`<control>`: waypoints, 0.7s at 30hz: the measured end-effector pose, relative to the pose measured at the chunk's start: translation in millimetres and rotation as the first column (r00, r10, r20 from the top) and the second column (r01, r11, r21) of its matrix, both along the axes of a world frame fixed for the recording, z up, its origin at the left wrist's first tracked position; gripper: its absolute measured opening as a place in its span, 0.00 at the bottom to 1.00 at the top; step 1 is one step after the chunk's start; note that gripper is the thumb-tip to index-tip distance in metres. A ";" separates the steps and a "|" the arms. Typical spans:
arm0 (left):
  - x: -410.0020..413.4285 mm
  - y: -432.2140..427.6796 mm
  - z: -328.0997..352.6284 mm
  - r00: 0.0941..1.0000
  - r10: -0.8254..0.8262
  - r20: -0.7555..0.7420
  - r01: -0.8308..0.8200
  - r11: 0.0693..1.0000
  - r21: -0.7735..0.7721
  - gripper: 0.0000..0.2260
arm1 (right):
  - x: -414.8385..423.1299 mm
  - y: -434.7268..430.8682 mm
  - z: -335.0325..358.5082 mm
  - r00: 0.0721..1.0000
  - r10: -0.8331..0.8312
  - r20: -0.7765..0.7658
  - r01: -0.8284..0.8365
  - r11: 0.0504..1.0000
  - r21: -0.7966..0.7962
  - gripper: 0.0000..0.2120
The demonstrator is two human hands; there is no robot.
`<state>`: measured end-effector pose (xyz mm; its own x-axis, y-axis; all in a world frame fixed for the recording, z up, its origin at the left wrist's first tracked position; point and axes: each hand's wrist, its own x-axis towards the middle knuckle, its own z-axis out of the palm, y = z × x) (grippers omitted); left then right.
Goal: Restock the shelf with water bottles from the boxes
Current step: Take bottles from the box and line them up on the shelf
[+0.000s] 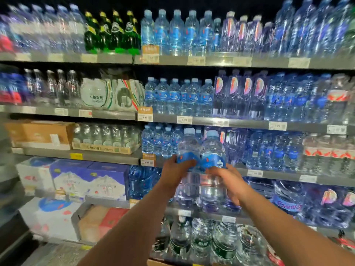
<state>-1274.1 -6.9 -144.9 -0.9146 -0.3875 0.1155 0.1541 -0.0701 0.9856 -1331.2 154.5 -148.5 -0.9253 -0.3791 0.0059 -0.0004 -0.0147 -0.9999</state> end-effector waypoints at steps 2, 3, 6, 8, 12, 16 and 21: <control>-1.4 -5.7 15.9 1.000 0.023 -0.020 -0.023 1.000 0.017 0.05 | -2.8 -11.4 14.5 1.000 -0.001 0.001 0.001 1.000 -0.015 0.22; -3.3 -8.6 22.5 0.999 0.030 -0.030 -0.030 0.999 0.016 0.05 | -3.9 -16.1 21.2 1.000 0.001 -0.012 -0.001 1.000 -0.017 0.24; -9.7 -19.2 36.4 0.998 0.034 -0.061 -0.035 0.999 -0.012 0.06 | -11.5 -27.7 34.9 0.997 0.055 -0.051 -0.056 0.998 -0.018 0.24; -17.7 -27.5 41.3 0.997 0.043 -0.069 -0.047 0.998 -0.048 0.14 | -20.5 -34.6 39.9 0.994 0.090 -0.066 -0.092 0.995 -0.029 0.23; -39.7 -38.9 46.5 0.995 0.060 -0.081 -0.067 0.995 -0.079 0.17 | -46.5 -50.9 46.4 0.990 0.110 -0.088 -0.111 0.994 0.000 0.23; -69.5 -50.2 56.1 0.988 0.113 -0.106 -0.124 0.987 -0.106 0.09 | -80.2 -69.1 56.7 0.987 0.118 -0.107 -0.119 0.993 0.000 0.16; -108.2 -64.6 77.0 0.963 0.209 -0.172 -0.236 0.959 -0.155 0.08 | -128.3 -95.3 75.3 0.989 0.095 -0.115 -0.097 0.995 -0.012 0.19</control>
<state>-1382.3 -71.5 -68.0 -0.7737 -0.5413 0.3294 0.2953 0.1519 0.9433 -1459.5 59.2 -73.2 -0.8776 -0.4648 0.1171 -0.1127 -0.0373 -0.9929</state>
